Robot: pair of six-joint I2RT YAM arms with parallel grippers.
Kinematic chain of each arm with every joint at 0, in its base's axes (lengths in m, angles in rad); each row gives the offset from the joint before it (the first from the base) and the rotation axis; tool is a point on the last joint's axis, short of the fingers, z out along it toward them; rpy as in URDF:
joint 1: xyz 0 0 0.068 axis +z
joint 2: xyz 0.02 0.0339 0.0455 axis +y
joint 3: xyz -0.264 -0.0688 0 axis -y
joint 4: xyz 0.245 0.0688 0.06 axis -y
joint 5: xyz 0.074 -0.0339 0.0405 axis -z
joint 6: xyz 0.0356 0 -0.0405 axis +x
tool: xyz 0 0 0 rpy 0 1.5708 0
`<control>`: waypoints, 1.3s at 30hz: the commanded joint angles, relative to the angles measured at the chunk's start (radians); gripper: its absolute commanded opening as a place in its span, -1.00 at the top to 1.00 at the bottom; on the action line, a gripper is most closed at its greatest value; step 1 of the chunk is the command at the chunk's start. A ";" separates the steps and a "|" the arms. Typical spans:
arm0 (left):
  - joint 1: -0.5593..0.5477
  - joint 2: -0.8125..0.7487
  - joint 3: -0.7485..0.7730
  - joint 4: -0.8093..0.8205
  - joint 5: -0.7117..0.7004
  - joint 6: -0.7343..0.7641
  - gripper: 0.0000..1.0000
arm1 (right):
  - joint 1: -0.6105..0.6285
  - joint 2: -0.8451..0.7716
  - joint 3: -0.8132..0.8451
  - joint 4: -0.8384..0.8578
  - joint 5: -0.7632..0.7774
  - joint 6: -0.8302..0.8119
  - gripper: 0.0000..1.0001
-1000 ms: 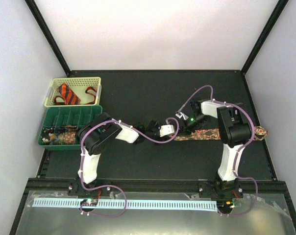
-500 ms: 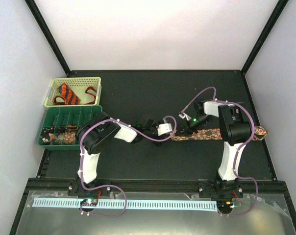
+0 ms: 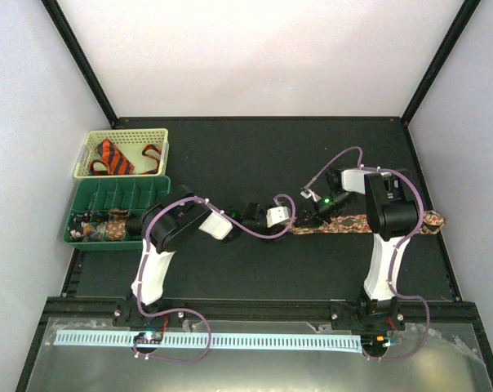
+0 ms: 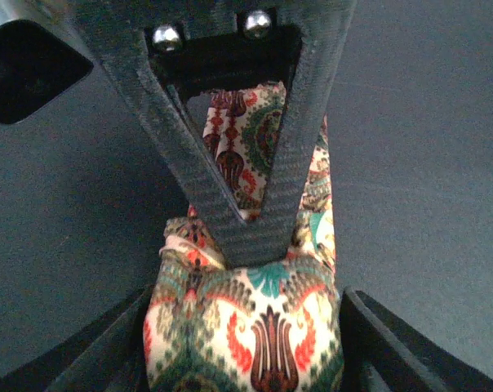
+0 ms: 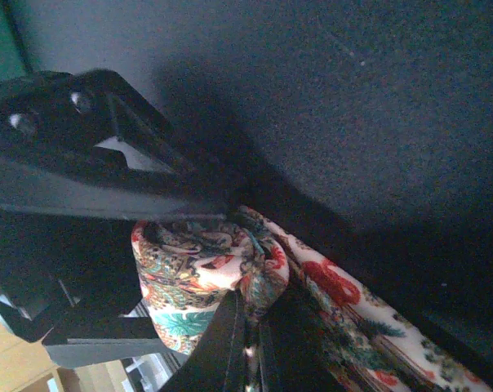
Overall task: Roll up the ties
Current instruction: Roll the tie at the center of the board.
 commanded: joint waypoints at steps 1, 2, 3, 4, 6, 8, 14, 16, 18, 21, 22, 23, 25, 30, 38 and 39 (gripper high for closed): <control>-0.015 0.041 0.020 0.029 -0.015 0.008 -0.14 | 0.019 0.078 0.001 0.019 0.104 -0.024 0.98; -0.014 0.029 0.011 0.010 -0.033 0.023 -0.05 | 0.026 0.084 0.009 0.022 0.092 -0.027 0.97; -0.011 0.010 0.002 -0.017 -0.050 0.035 0.01 | 0.032 0.090 0.015 0.027 0.079 -0.025 0.96; -0.008 -0.008 -0.012 -0.047 -0.062 0.048 0.06 | 0.040 0.095 0.021 0.035 0.063 -0.018 0.94; 0.001 -0.050 -0.051 -0.086 -0.080 0.084 0.16 | 0.046 0.101 0.040 0.038 0.044 -0.005 0.88; 0.009 -0.085 -0.085 -0.133 -0.108 0.107 0.21 | 0.041 0.084 0.055 0.027 0.052 -0.016 0.73; 0.011 -0.106 -0.100 -0.251 -0.139 0.134 0.22 | 0.022 -0.041 0.041 -0.010 -0.011 -0.045 0.08; 0.008 -0.101 -0.081 -0.282 -0.141 0.126 0.21 | 0.030 -0.073 0.034 0.004 -0.055 -0.020 -0.05; 0.006 -0.094 -0.064 -0.301 -0.150 0.121 0.21 | 0.049 -0.084 0.031 0.021 -0.083 0.008 -0.07; 0.004 -0.091 -0.056 -0.313 -0.152 0.128 0.20 | 0.080 -0.062 0.033 0.042 -0.089 0.033 -0.02; 0.004 -0.091 -0.053 -0.316 -0.153 0.129 0.19 | 0.089 -0.048 0.034 0.050 -0.087 0.041 0.01; 0.004 -0.089 -0.053 -0.320 -0.153 0.131 0.19 | 0.096 -0.039 0.036 0.058 -0.085 0.048 0.04; 0.004 -0.089 -0.053 -0.326 -0.151 0.137 0.19 | 0.107 -0.022 0.041 0.067 -0.084 0.056 0.09; 0.004 -0.086 -0.053 -0.331 -0.152 0.138 0.18 | 0.112 0.010 0.048 0.068 -0.028 0.043 0.39; 0.013 -0.087 -0.035 -0.333 -0.143 0.104 0.05 | 0.081 -0.005 0.007 0.030 0.034 -0.002 0.98; 0.021 -0.091 -0.037 -0.323 -0.115 0.096 -0.07 | 0.074 -0.005 -0.002 0.034 0.048 -0.009 0.98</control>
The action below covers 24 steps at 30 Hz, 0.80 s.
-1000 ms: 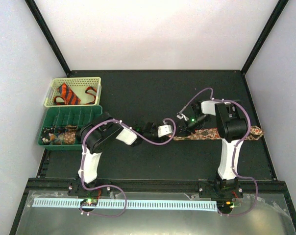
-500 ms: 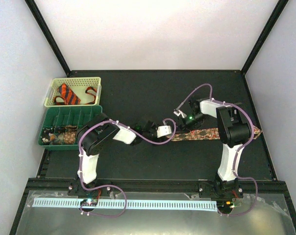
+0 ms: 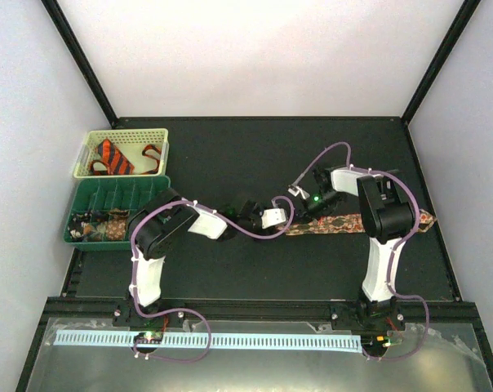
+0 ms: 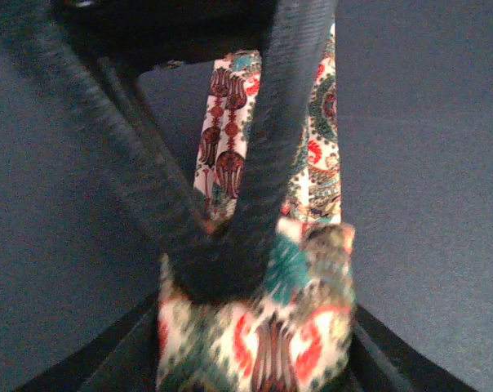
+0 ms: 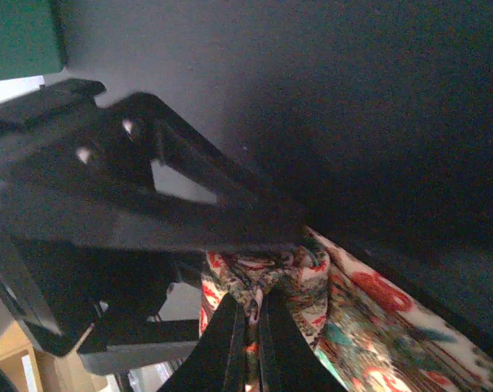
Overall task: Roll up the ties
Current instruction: Roll the tie at the center of the board.
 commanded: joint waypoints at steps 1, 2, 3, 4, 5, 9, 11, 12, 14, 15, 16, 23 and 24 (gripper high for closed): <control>0.027 0.011 -0.012 -0.097 0.025 -0.016 -0.27 | -0.033 0.010 -0.052 -0.006 0.122 -0.041 0.98; 0.034 0.000 -0.021 -0.072 0.063 -0.024 -0.38 | -0.036 0.010 -0.057 -0.002 0.139 -0.045 0.99; 0.039 -0.009 -0.027 -0.047 0.089 -0.034 -0.45 | -0.040 0.013 -0.060 0.002 0.158 -0.048 0.99; 0.039 -0.015 -0.031 -0.028 0.107 -0.042 -0.50 | -0.043 0.012 -0.064 0.006 0.183 -0.052 0.98; 0.039 -0.018 -0.035 -0.006 0.123 -0.053 -0.53 | -0.043 0.009 -0.068 0.009 0.199 -0.065 0.99; 0.036 0.014 -0.023 0.069 0.163 -0.112 -0.58 | -0.047 -0.010 -0.092 0.028 0.254 -0.081 0.99; 0.027 0.039 0.000 0.085 0.165 -0.137 -0.59 | -0.046 -0.018 -0.104 0.047 0.252 -0.074 0.98; 0.021 0.053 0.009 0.094 0.166 -0.144 -0.59 | -0.046 -0.017 -0.108 0.056 0.248 -0.069 0.98; 0.008 0.074 0.024 0.120 0.159 -0.153 -0.59 | -0.047 -0.011 -0.106 0.071 0.244 -0.062 0.98; 0.001 0.088 0.036 0.121 0.151 -0.155 -0.58 | -0.047 -0.006 -0.103 0.074 0.241 -0.057 0.98; -0.004 0.100 0.048 0.120 0.145 -0.159 -0.57 | -0.047 -0.002 -0.100 0.083 0.234 -0.057 0.99; -0.010 0.125 0.080 0.062 0.063 -0.114 -0.13 | -0.043 0.023 -0.061 0.101 0.187 -0.050 0.98; -0.010 0.114 0.068 0.044 0.047 -0.096 -0.03 | -0.043 0.025 -0.055 0.101 0.182 -0.047 0.98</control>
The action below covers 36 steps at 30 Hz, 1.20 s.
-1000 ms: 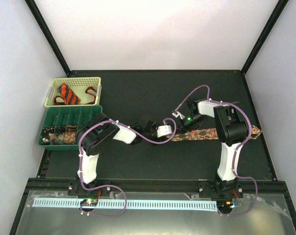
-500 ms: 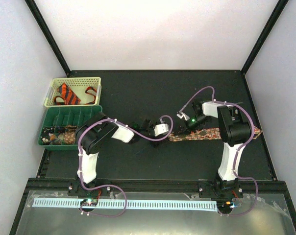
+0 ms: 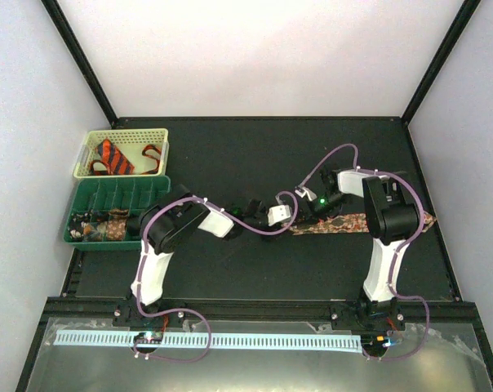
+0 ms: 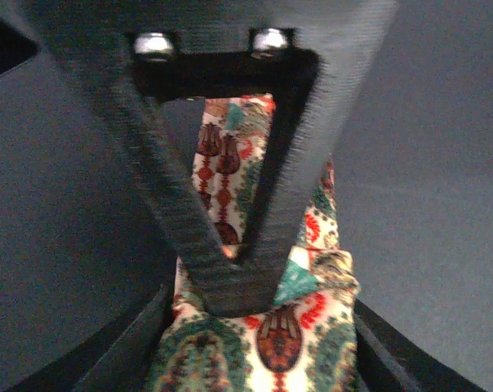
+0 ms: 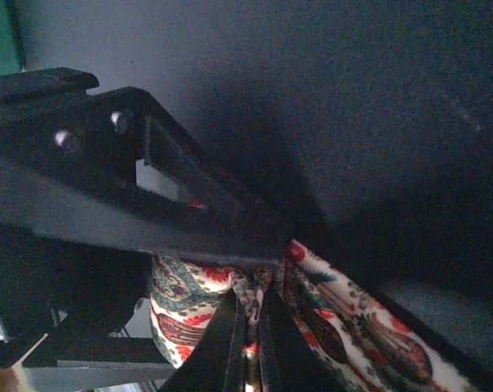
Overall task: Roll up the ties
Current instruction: Roll the tie at the center of the board.
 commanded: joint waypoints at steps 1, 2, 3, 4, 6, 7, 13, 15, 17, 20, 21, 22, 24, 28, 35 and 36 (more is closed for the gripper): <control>-0.004 -0.007 -0.023 -0.084 -0.071 0.053 0.04 | 0.007 0.057 0.018 0.056 0.102 0.006 0.97; -0.004 -0.020 -0.037 -0.099 -0.087 0.067 0.09 | 0.008 0.055 0.027 0.050 0.098 0.005 0.92; -0.002 -0.032 -0.050 -0.114 -0.104 0.079 0.12 | 0.007 0.050 0.038 0.037 0.094 0.002 0.84; -0.002 -0.044 -0.066 -0.127 -0.119 0.088 0.14 | 0.005 0.043 0.049 0.021 0.092 -0.003 0.72; -0.002 -0.063 -0.085 -0.154 -0.136 0.101 0.15 | 0.002 0.017 0.070 -0.021 0.080 -0.018 0.46; -0.002 -0.068 -0.090 -0.164 -0.141 0.101 0.15 | 0.001 0.002 0.075 -0.045 0.063 -0.025 0.32; -0.006 -0.072 -0.086 -0.189 -0.153 0.093 0.13 | 0.023 -0.058 0.039 -0.109 -0.061 -0.015 -0.03; -0.007 -0.068 -0.081 -0.193 -0.153 0.093 0.12 | 0.042 -0.044 0.034 -0.103 -0.071 -0.005 -0.02; -0.007 -0.065 -0.076 -0.196 -0.154 0.094 0.12 | 0.051 -0.025 0.036 -0.082 -0.070 0.011 0.02; -0.007 -0.065 -0.075 -0.202 -0.155 0.098 0.11 | 0.053 -0.004 0.044 -0.050 -0.055 0.034 0.30; -0.007 -0.065 -0.073 -0.204 -0.156 0.098 0.11 | 0.053 0.001 0.047 -0.048 -0.049 0.036 0.43; -0.007 -0.065 -0.074 -0.206 -0.156 0.097 0.11 | 0.053 0.005 0.051 -0.051 -0.043 0.033 0.57; -0.007 -0.067 -0.076 -0.204 -0.157 0.096 0.10 | 0.051 0.007 0.053 -0.062 -0.011 0.020 0.88; -0.004 -0.071 -0.078 -0.196 -0.138 0.094 -0.01 | 0.021 0.005 0.019 -0.063 0.049 0.015 0.98; 0.027 -0.116 -0.113 -0.034 -0.029 0.050 -0.55 | 0.007 0.058 -0.015 -0.057 0.128 0.003 0.99; 0.027 -0.116 -0.114 -0.020 -0.017 0.043 -0.57 | 0.007 0.063 -0.014 -0.057 0.135 0.003 0.98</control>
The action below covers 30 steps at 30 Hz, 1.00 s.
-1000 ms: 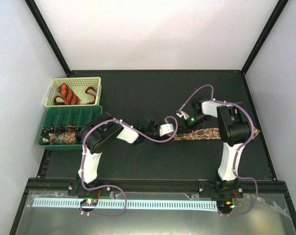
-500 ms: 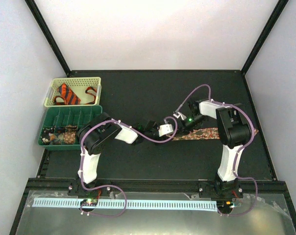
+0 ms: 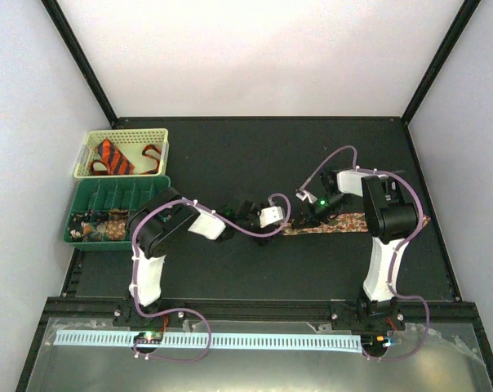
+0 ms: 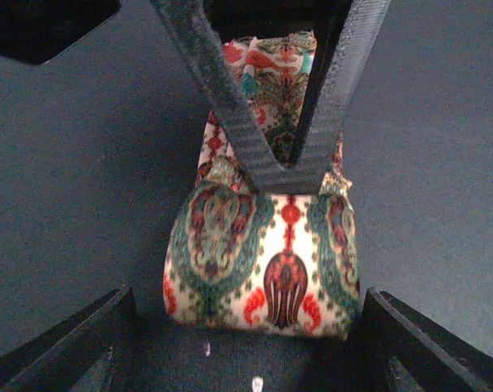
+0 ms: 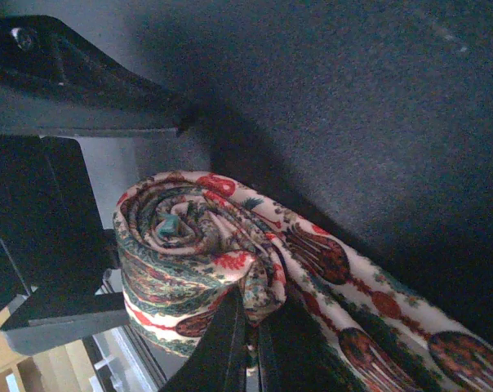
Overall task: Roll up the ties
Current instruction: Roll the tie at the center of the board.
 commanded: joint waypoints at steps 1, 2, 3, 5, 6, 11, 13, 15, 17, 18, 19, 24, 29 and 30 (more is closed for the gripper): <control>0.012 -0.021 -0.024 0.043 0.077 -0.021 -0.58 | 0.006 0.050 -0.021 0.005 0.126 -0.011 0.98; 0.011 -0.015 -0.024 0.057 0.092 -0.024 -0.59 | 0.006 0.052 -0.019 0.006 0.136 -0.011 0.98; 0.007 -0.004 -0.022 0.073 0.101 -0.029 -0.59 | 0.006 0.054 -0.017 0.006 0.141 -0.012 0.98; -0.002 0.023 -0.013 0.095 0.103 -0.035 -0.58 | 0.006 0.060 -0.013 0.008 0.135 -0.010 0.99; -0.008 0.041 -0.005 0.103 0.097 -0.037 -0.57 | 0.006 0.065 -0.012 0.009 0.132 -0.009 0.98; -0.029 0.101 0.041 0.117 0.055 -0.029 -0.40 | 0.006 0.086 0.012 0.009 0.119 -0.012 0.98; -0.030 0.108 0.054 0.101 0.043 -0.020 -0.18 | 0.006 0.088 0.021 0.007 0.115 -0.012 0.96; -0.031 0.102 0.055 0.067 0.032 0.002 0.03 | 0.006 0.084 0.030 0.001 0.112 -0.012 0.87; -0.030 0.086 0.042 0.028 0.002 0.019 0.10 | 0.003 0.067 0.035 -0.016 0.098 -0.017 0.72; -0.030 0.076 0.031 0.008 -0.015 0.024 0.12 | 0.000 0.050 0.036 -0.028 0.093 -0.024 0.66; -0.030 0.066 0.012 -0.013 -0.025 0.028 0.13 | -0.004 0.032 0.039 -0.042 0.086 -0.037 0.56; -0.030 0.032 -0.037 -0.050 -0.046 0.035 0.14 | -0.008 -0.073 0.055 -0.099 0.039 -0.071 0.07; -0.033 0.044 -0.019 -0.075 -0.059 0.030 0.13 | 0.040 -0.086 0.048 -0.076 -0.058 0.007 -0.02; -0.033 0.047 -0.012 -0.082 -0.058 0.030 0.12 | 0.050 -0.079 0.046 -0.063 -0.064 0.021 -0.01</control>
